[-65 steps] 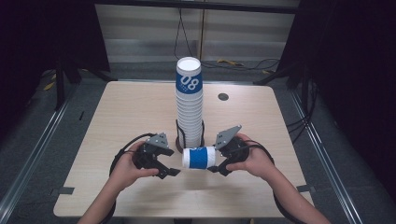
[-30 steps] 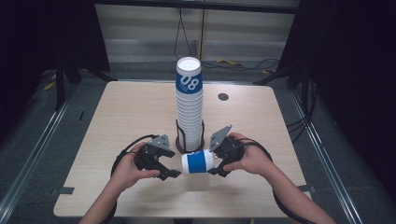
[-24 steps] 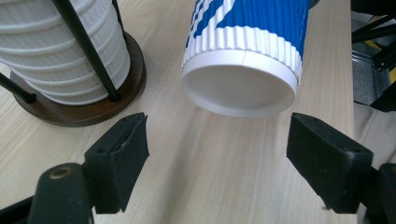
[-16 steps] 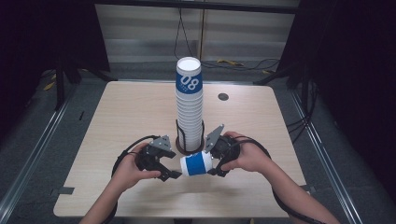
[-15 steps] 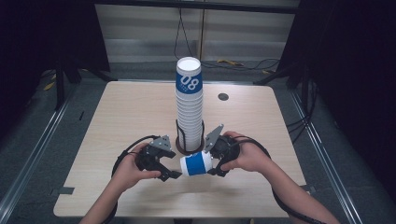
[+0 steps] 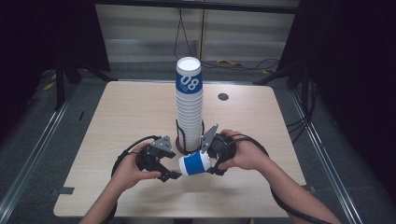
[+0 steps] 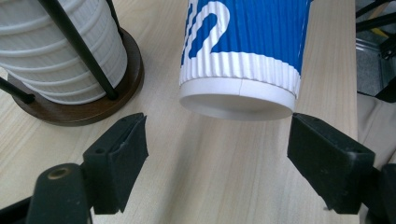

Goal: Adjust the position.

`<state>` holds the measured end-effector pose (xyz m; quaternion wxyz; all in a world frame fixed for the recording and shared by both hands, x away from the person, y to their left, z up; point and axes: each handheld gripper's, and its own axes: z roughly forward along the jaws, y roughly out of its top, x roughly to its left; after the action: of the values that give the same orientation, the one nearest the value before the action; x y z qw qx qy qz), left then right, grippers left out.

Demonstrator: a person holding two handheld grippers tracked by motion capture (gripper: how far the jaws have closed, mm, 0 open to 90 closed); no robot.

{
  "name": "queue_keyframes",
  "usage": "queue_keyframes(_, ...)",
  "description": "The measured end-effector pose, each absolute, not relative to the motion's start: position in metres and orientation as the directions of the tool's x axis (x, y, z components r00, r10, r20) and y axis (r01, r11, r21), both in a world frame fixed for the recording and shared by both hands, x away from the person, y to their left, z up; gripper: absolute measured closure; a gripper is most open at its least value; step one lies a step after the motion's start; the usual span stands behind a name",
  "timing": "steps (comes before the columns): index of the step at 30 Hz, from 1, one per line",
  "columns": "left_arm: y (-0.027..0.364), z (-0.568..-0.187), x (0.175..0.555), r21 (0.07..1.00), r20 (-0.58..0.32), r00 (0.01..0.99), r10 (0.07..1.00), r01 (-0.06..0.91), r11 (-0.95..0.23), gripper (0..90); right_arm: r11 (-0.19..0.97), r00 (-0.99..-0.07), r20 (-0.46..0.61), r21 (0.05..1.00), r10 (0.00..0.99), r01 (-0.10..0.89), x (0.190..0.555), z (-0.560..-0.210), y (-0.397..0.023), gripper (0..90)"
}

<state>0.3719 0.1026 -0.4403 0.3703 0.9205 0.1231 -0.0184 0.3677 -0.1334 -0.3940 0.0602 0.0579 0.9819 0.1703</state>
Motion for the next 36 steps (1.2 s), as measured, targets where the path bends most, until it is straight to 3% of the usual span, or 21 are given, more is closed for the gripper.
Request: queue_keyframes(36, 0.081, -0.422, 0.371, 0.566, -0.104, 0.979, 0.178, 0.205, -0.798, 19.3, 0.935, -0.987, -0.097, 0.345, 0.126, 0.086, 0.365, -0.396, -0.135, 21.2)
